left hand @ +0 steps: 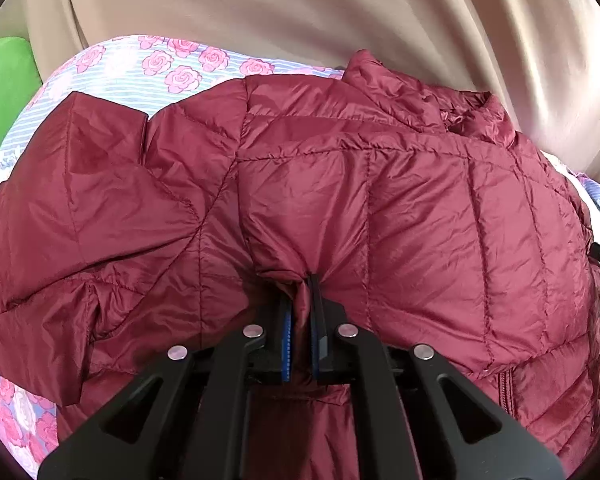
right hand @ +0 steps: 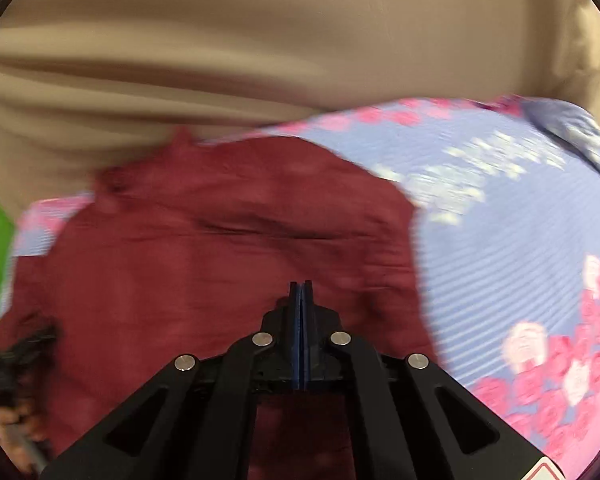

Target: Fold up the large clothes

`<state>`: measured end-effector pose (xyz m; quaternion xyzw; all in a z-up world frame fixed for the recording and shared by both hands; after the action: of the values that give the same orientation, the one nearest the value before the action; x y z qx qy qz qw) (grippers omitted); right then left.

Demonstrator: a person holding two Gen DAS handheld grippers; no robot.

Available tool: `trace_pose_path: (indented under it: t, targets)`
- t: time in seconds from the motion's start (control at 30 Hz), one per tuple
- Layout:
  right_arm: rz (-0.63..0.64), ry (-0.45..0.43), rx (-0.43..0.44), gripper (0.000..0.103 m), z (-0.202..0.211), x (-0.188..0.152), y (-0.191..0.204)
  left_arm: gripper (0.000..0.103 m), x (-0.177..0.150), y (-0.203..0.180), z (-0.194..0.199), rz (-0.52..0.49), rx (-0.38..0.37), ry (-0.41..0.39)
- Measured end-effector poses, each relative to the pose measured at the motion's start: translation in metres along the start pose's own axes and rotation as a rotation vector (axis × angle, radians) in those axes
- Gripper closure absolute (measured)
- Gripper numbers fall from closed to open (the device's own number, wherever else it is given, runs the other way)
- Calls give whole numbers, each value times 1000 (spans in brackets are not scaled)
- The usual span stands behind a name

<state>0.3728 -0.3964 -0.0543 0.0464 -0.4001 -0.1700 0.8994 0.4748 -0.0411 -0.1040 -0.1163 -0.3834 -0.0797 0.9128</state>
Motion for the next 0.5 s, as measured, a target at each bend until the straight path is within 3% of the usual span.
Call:
trace_pose_path:
  t: [0.07,0.17,0.27,0.37,0.5]
  targets:
    - [63,32,77,98,1,-4,46,97,0,2,-2,5,-4,0]
    - [208,61,117,98,-14,-19,110,97,1,2,-3,18,-19,0]
    - [316,68,67,100,-31,-43,138,97,0,6,0,31,-30,1]
    - [303,50,58,103,-27,-46,112,97,1,5,0,37,-37,1]
    - [99,53,-51,103,-15,-34,-7,96,1,5,-1,39,-41,3]
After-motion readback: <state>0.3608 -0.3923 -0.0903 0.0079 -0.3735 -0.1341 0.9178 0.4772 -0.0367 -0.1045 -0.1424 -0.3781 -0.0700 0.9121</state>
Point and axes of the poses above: each gripper's, at about its wrist camera, not at the fingertips, and z roughly against the way its jaws point, y to its left, x to its top, the point moved 10 cm from there along -z, roughly the way its jaws point, and after that the axes turned 3 degrees about -x, right-handed, at the moved point
